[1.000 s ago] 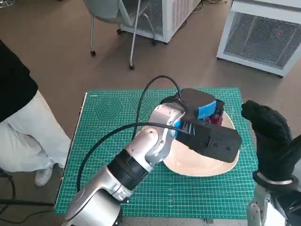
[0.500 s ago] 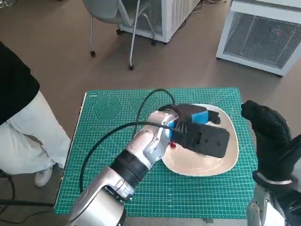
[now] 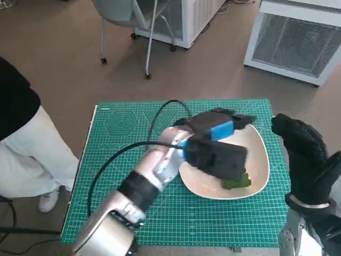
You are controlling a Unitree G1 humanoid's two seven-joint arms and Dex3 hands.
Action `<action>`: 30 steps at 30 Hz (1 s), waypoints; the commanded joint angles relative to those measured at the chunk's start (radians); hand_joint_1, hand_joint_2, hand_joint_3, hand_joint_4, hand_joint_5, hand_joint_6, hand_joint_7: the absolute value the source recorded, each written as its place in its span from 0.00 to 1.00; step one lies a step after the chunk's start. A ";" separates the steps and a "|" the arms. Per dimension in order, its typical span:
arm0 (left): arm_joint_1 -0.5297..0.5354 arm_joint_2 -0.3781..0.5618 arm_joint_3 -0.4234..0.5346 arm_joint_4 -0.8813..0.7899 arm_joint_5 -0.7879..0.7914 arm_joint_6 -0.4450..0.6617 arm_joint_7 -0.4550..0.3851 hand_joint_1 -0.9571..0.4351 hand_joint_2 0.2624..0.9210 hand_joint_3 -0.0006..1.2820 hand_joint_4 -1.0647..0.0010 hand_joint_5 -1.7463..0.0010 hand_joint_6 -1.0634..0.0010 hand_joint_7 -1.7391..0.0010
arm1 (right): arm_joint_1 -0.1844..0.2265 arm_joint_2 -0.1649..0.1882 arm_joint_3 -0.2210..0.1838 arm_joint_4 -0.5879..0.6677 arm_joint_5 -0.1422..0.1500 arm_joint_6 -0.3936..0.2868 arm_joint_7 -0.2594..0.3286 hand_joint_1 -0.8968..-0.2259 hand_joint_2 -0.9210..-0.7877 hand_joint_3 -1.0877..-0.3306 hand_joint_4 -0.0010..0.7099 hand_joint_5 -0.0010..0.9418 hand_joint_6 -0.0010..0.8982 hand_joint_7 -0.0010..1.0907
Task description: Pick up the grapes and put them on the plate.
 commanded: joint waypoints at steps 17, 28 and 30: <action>0.367 0.087 0.437 -0.229 -0.582 -0.276 -0.029 0.36 1.00 0.15 0.79 0.99 0.68 0.98 | 0.031 0.003 0.009 -0.031 0.008 0.030 0.004 0.62 0.00 0.74 0.91 0.00 0.43 0.49; 0.554 0.105 0.567 -0.402 -0.846 -0.266 -0.176 0.34 1.00 0.30 0.77 0.99 0.69 0.99 | 0.040 0.009 0.019 -0.056 0.001 0.045 -0.003 0.63 0.00 0.74 0.90 0.00 0.43 0.49; 0.584 0.116 0.576 -0.441 -0.860 -0.255 -0.189 0.33 1.00 0.31 0.78 1.00 0.69 0.99 | 0.042 0.009 0.020 -0.059 0.000 0.048 -0.004 0.63 0.00 0.74 0.90 0.00 0.43 0.49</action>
